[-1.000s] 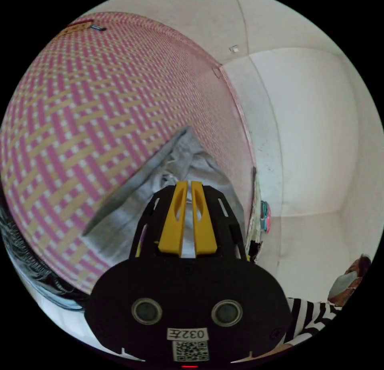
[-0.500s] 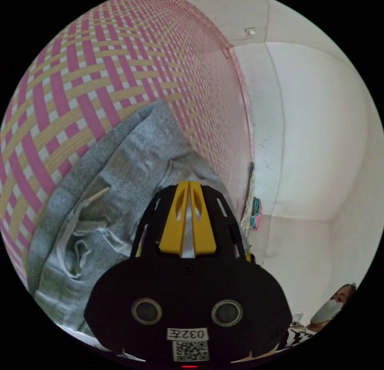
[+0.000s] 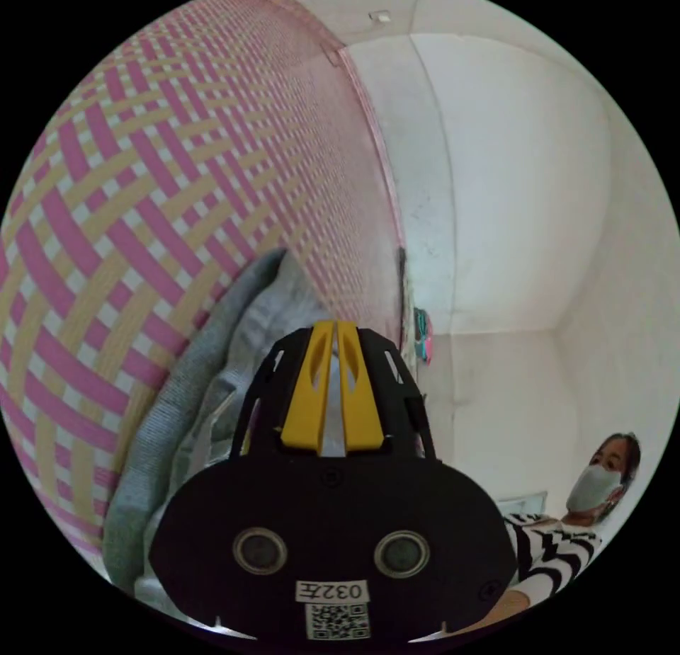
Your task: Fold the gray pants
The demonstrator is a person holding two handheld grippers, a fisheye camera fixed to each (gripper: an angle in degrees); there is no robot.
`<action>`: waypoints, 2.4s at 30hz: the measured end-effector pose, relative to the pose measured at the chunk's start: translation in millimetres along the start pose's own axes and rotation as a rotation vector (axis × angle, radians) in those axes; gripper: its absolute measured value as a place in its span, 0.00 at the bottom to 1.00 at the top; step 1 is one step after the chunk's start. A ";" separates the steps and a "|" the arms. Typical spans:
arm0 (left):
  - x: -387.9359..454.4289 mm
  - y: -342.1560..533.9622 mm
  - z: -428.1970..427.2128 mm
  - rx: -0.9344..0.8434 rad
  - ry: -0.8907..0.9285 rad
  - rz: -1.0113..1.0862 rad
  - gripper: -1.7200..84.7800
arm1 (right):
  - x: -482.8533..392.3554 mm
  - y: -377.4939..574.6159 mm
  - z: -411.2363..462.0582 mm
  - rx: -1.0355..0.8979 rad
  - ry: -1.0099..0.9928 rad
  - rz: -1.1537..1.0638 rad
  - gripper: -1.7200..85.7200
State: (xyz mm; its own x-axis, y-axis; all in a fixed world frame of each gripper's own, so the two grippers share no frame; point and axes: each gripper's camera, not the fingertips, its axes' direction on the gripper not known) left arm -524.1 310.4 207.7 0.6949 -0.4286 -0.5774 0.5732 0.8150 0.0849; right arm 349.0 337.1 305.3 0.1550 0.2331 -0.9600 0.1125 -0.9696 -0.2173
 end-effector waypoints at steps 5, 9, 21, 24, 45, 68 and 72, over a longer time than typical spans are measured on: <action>10.1 -24.0 -2.3 -0.056 -0.311 0.040 0.04 | -24.0 27.0 12.5 0.049 -0.009 -0.119 0.10; 10.1 -34.1 8.7 -0.111 -0.329 0.099 0.05 | -43.6 45.6 33.5 -0.006 -0.124 -0.200 0.10; -17.4 -48.7 -4.9 -0.107 -0.217 0.164 0.11 | -62.4 95.1 75.5 -0.165 -0.189 -0.320 0.09; -10.5 -52.7 2.6 -0.205 -0.191 0.273 0.12 | -62.5 104.2 77.2 -0.171 -0.175 -0.334 0.08; 50.2 -119.6 -50.6 -0.251 0.078 0.526 0.01 | -76.1 158.1 99.6 -0.217 -0.126 -0.326 0.08; 2.2 -48.1 -25.8 -0.007 -0.186 0.288 0.01 | 41.8 50.4 60.6 0.011 -0.083 0.035 0.11; 8.3 10.3 34.7 -0.225 -0.212 0.291 0.01 | 68.0 11.5 78.1 -0.036 -0.142 0.083 0.14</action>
State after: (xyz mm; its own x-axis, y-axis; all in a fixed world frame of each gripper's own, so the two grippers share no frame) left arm -497.4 301.6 232.0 0.9010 -0.2196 -0.3741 0.2472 0.9686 0.0270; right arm 284.2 336.0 223.7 0.0255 0.1375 -0.9902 0.1402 -0.9812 -0.1327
